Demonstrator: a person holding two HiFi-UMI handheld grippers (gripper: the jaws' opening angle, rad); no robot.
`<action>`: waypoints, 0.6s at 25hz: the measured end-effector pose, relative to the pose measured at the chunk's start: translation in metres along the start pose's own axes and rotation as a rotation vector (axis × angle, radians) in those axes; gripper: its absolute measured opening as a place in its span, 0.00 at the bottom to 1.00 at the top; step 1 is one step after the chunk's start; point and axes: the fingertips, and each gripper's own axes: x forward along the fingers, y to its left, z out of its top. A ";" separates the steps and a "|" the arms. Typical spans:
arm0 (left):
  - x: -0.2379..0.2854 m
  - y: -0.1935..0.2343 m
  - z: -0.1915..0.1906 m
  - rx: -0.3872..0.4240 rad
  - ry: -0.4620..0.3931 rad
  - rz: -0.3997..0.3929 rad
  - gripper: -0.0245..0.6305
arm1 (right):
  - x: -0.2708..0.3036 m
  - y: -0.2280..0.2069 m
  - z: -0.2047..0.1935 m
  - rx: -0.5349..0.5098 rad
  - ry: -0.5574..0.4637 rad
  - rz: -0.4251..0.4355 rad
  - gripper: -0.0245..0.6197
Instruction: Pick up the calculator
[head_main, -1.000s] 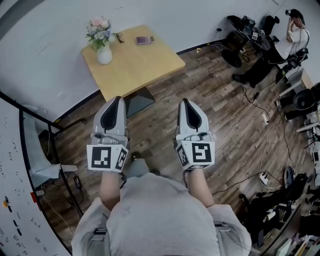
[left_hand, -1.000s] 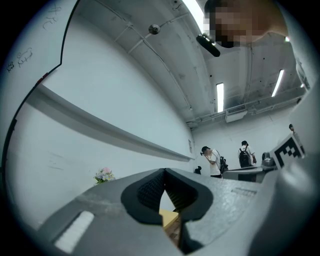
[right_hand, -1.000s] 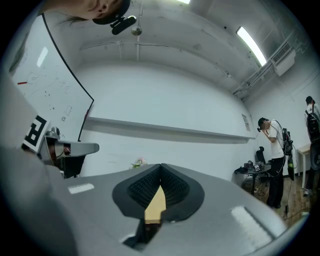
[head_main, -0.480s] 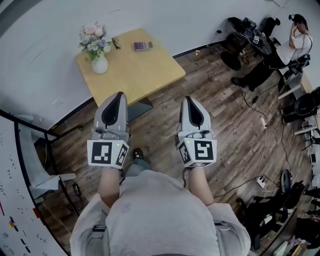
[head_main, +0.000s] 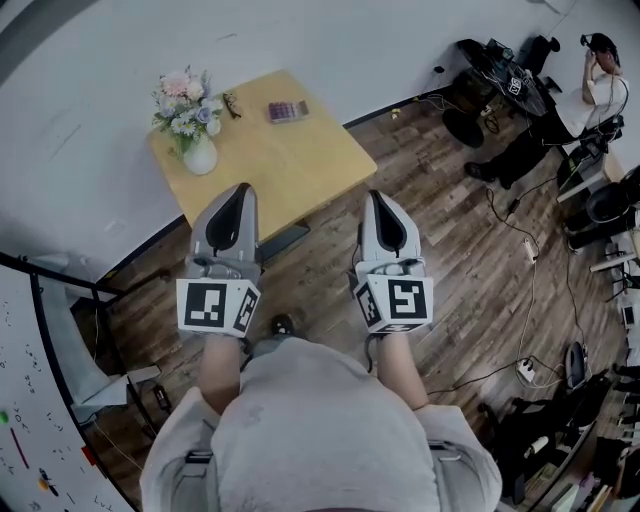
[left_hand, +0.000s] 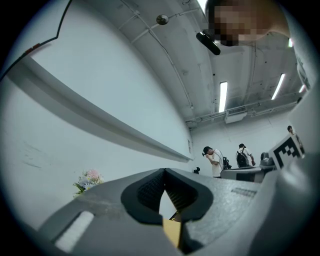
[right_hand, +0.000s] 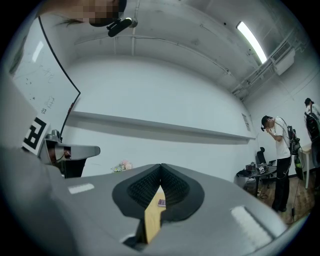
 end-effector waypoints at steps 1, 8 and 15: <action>0.004 0.004 -0.001 0.001 -0.001 -0.002 0.05 | 0.006 0.000 -0.001 0.001 -0.001 -0.002 0.04; 0.032 0.038 -0.006 0.007 -0.002 -0.009 0.05 | 0.047 0.003 -0.007 0.005 -0.009 -0.013 0.04; 0.052 0.065 -0.010 0.014 -0.003 -0.032 0.05 | 0.078 0.012 -0.014 0.005 -0.009 -0.022 0.04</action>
